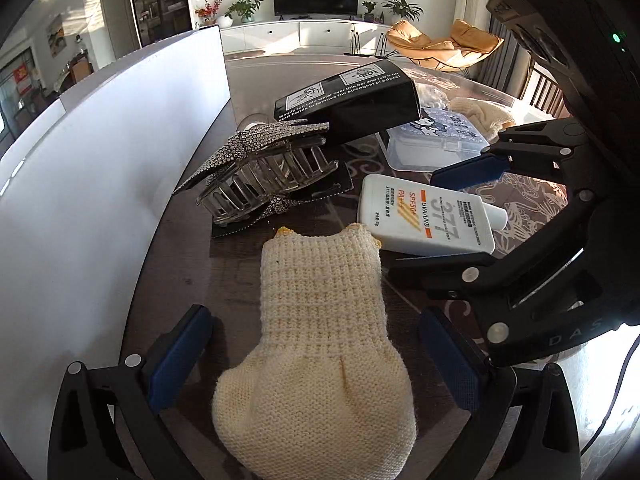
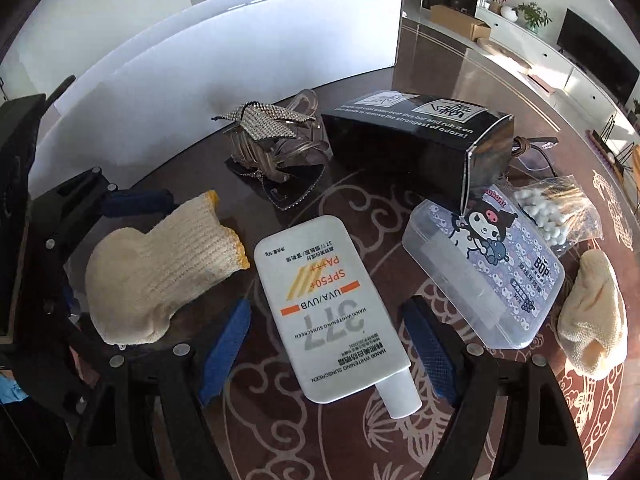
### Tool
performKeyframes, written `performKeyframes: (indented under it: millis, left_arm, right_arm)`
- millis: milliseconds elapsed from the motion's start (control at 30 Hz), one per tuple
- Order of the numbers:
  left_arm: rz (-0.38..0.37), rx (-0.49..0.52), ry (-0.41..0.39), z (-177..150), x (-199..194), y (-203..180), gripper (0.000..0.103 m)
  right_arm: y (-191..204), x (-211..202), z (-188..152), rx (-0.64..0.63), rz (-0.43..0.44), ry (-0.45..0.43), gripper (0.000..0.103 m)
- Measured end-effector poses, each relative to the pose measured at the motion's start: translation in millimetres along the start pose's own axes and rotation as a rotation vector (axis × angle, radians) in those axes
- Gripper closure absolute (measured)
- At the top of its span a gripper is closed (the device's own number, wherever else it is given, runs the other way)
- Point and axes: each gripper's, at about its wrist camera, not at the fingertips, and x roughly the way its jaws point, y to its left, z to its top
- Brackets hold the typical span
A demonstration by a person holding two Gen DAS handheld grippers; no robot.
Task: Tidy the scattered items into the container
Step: 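Grasp the white sunscreen bottle with the right gripper while the left closes on the glove, then lift the glove with the left gripper and the bottle with the right gripper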
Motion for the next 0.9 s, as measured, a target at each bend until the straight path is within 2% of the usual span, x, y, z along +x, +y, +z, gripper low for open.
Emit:
performKeyframes:
  millis: [67,133,200,300,400,433,500,633,700,767,833,900]
  left_arm:
    - [0.0,0.0,0.001,-0.1,-0.5,-0.3,0.0]
    - [0.001,-0.001,0.0,0.3,-1.2,0.0,0.0]
    - [0.006,-0.002,0.0,0.0,-2.3,-0.2,0.0]
    - [-0.002,0.006,0.002,-0.5,-3.8,0.9,0.0]
    - [-0.065,0.109,0.001,-1.3,-3.6,-17.0,0.0]
    - [-0.089,0.142,-0.007,-3.0,-5.8,-25.4,0.006]
    - [-0.118,0.173,-0.018,-9.5,-10.5,-41.5,0.012]
    - [-0.18,0.232,-0.023,-25.0,-23.0,-77.9,0.014]
    - [-0.177,0.255,-0.022,-30.7,-27.1,-93.4,0.014]
    - [-0.161,0.237,-0.019,-31.5,-28.2,-99.4,0.012]
    - [-0.143,0.222,0.001,-28.8,-24.0,-98.5,0.0]
    - [-0.14,0.194,0.005,-25.1,-21.7,-93.2,0.0]
  right_arm:
    - [0.1,1.7,1.7,0.016,-0.016,-0.007,0.027]
    - [-2.3,-2.0,-0.8,0.04,-0.035,-0.028,0.047]
    - [-10.0,-7.0,-10.1,0.079,-0.053,-0.031,0.051]
    - [-19.6,-21.9,-42.3,0.136,-0.088,-0.051,0.051]
    - [-30.4,-47.3,-91.3,0.23,-0.143,-0.069,0.051]
    - [-33.5,-56.8,-109.8,0.257,-0.165,-0.074,0.051]
    - [-38.9,-75.3,-145.8,0.307,-0.215,-0.086,0.051]
    - [-37.5,-106.4,-206.9,0.411,-0.257,-0.112,0.051]
    - [-34.0,-114.0,-220.5,0.415,-0.285,-0.13,0.051]
    - [-30.3,-114.9,-221.5,0.413,-0.306,-0.142,0.051]
    - [-32.7,-113.1,-224.3,0.408,-0.326,-0.152,0.05]
    - [-33.4,-112.7,-221.5,0.411,-0.33,-0.165,0.049]
